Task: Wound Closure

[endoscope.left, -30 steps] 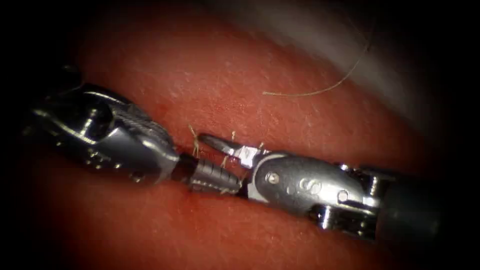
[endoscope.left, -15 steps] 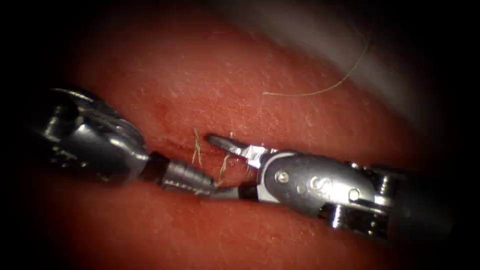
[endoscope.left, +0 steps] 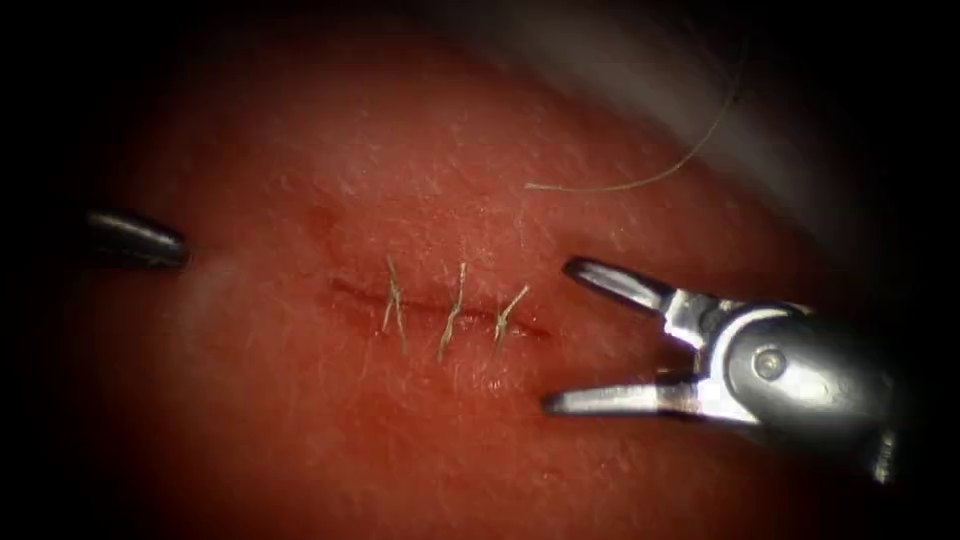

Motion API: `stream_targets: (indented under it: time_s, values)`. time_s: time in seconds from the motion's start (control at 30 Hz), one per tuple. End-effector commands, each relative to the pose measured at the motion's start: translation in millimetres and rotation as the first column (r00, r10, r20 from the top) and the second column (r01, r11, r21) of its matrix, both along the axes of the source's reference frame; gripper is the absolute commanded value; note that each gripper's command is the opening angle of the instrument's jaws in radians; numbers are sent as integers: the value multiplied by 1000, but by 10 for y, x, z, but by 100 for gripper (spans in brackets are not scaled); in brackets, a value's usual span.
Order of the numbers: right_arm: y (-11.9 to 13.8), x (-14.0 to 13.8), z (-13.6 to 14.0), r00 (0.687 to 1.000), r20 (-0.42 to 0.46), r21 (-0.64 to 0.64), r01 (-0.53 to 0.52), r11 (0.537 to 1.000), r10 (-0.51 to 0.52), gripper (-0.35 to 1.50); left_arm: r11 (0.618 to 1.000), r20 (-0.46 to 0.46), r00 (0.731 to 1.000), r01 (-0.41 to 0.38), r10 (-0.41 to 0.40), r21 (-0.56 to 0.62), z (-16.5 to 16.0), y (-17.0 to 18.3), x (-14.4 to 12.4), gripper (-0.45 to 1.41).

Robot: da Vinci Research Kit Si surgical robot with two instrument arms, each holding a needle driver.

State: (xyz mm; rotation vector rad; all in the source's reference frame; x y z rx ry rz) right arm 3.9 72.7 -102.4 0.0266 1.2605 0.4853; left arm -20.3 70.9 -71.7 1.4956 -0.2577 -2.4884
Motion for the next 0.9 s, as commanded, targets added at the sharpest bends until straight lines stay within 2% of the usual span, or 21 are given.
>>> stream_targets:
  time_s: [0.03, 0.07, 0.1, 0.2, 0.27, 0.4, 0.43, 0.53, 0.63, 0.7, 0.77, 0.8, 0.9]
  values:
    - [1, 7, 8, 1000, 0, -4, -1, 1000, 1, 149, 999, 0, 1000, 21, -21, 46, 15, -6, -4, -33]
    - [1, 7, 9, 1000, 4, -5, -6, 1000, 6, 149, 985, -4, 998, 70, -70, 156, 29, -11, -3, -8]
    - [1, 7, 9, 1000, 6, -5, -9, 1000, 9, 149, 972, -20, 995, 101, -99, 211, 39, -16, -2, 20]
    - [1, 6, 9, 1000, 8, -5, -12, 1000, 12, 149, 915, -82, 985, 171, -152, 366, 65, -26, 2, 57]
    - [2, 5, 10, 1000, 12, -5, -17, 1000, 17, 147, 820, -145, 973, 228, -178, 525, 73, -29, 13, 68]
    - [3, 3, 11, 1000, 11, 0, -21, 1000, 21, 147, 713, -197, 958, 287, -209, 639, 65, -28, 32, 72]
    - [3, 3, 11, 1000, 11, 5, -25, 1000, 25, 147, 677, -213, 954, 300, -210, 672, 60, -29, 43, 74]
    - [3, 2, 11, 1000, 13, 5, -27, 1000, 27, 147, 648, -234, 952, 305, -196, 698, 51, -29, 60, 76]
    - [5, 1, 12, 1000, 14, 5, -28, 1000, 28, 147, 631, -239, 957, 287, -162, 721, 18, -21, 79, 76]
    - [5, 1, 12, 1000, 14, 5, -28, 1000, 28, 147, 626, -237, 959, 282, -158, 727, 11, -20, 80, 76]
    - [6, 0, 13, 999, 12, 11, -30, 999, 30, 147, 612, -233, 959, 281, -159, 739, -6, -17, 79, 76]
    - [7, -1, 13, 999, 12, 11, -31, 999, 31, 147, 601, -211, 960, 280, -185, 748, -22, -15, 72, 75]
    - [9, -6, 11, 999, 25, 18, -25, 1000, 24, 147, 632, -151, 960, 270, -236, 727, -42, -12, 52, 72]
